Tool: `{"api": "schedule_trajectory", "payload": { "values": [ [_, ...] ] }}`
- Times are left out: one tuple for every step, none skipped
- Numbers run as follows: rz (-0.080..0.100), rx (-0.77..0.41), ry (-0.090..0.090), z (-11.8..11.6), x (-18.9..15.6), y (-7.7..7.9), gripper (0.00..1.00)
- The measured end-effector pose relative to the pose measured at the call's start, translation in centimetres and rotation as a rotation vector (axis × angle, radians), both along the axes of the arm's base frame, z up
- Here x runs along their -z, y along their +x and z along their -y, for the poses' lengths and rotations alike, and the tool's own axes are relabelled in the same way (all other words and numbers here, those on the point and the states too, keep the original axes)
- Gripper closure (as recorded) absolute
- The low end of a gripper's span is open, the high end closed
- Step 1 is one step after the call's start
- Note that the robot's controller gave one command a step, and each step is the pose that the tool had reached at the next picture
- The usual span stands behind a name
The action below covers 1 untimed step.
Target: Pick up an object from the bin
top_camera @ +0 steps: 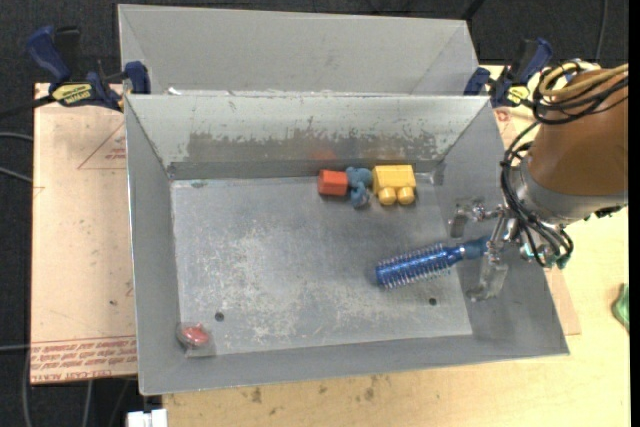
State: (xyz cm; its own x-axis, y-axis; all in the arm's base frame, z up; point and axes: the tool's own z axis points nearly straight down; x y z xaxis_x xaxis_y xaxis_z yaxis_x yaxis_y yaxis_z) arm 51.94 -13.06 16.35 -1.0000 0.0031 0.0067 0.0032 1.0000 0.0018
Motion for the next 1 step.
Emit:
{"api": "schedule_trajectory", "payload": {
  "values": [
    [0.023,-0.029,-0.002,0.2,6.95,6.66,0.0]
  ]
}}
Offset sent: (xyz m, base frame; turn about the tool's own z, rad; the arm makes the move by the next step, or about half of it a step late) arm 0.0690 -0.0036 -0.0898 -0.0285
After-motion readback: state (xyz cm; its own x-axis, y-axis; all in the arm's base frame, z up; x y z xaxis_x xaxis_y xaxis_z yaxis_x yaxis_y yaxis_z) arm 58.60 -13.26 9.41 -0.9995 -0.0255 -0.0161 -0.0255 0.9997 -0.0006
